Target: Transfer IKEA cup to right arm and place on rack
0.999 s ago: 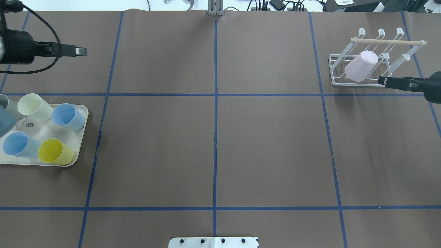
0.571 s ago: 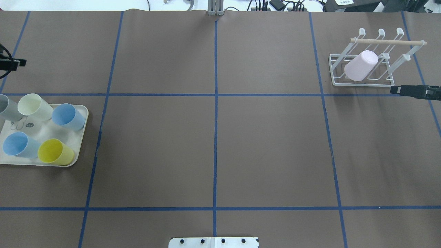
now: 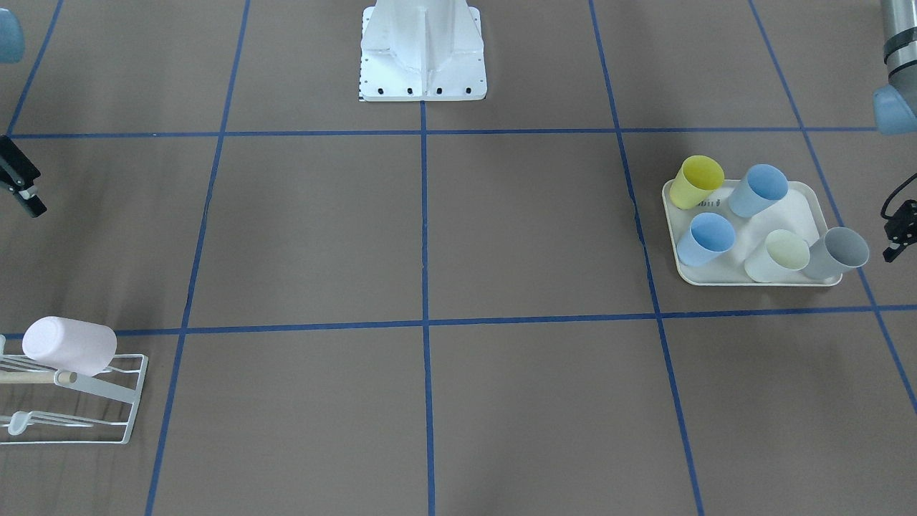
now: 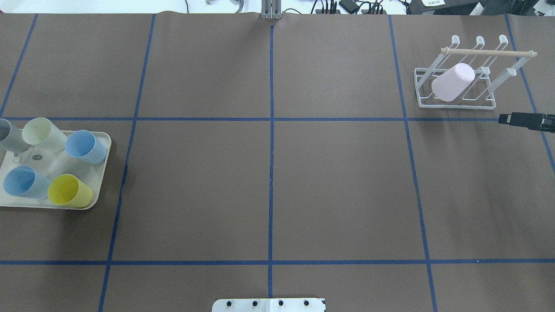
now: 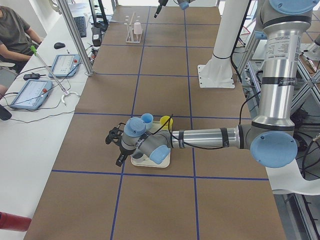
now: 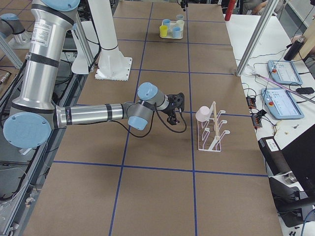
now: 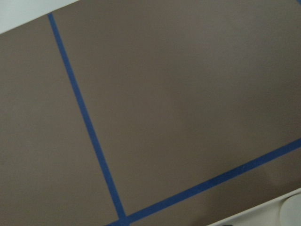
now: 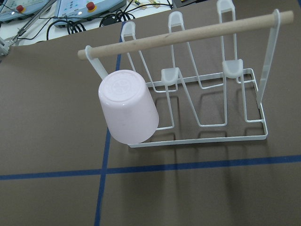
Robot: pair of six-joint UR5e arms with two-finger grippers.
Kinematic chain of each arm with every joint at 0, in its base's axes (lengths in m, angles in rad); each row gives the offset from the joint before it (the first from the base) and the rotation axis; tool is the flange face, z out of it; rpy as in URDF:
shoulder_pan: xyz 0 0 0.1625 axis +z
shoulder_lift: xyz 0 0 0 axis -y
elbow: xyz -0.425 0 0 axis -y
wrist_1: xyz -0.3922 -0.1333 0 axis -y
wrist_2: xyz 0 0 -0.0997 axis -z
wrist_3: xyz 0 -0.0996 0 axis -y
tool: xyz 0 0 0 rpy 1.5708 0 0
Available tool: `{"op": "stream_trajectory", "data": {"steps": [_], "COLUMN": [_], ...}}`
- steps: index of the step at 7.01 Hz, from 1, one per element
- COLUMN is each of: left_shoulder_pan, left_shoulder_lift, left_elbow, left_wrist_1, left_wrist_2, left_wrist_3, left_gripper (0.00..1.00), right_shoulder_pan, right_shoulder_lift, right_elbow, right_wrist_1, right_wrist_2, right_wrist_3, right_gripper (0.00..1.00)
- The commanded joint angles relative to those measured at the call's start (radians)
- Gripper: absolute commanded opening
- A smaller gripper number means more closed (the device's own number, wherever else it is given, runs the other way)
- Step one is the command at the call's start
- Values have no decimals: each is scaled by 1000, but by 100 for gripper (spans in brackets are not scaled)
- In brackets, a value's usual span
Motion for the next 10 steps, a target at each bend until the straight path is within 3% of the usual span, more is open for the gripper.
{"op": "stream_trajectory", "data": {"steps": [1, 4, 6, 9, 10], "left_shoulder_pan": [-6, 21, 57, 60, 60], "left_shoulder_lift": [-8, -8, -6, -8, -8], "left_elbow": [-5, 2, 2, 30, 40], "left_wrist_1": [116, 162, 161, 150, 148], "left_wrist_2": [-49, -155, -155, -152, -154], "left_wrist_3": [-20, -72, -72, -71, -71], "left_gripper": [83, 79, 74, 54, 37], "right_shoulder_pan": [0, 0, 0, 0, 0], "right_shoulder_lift": [-3, -3, -3, -3, -3], "right_elbow": [-6, -14, -14, -20, -18], "right_wrist_1": [0, 6, 8, 8, 9], "right_wrist_2": [-6, -3, -3, -1, 0], "right_wrist_3": [7, 7, 7, 6, 6], "right_gripper": [100, 100, 100, 100, 100]}}
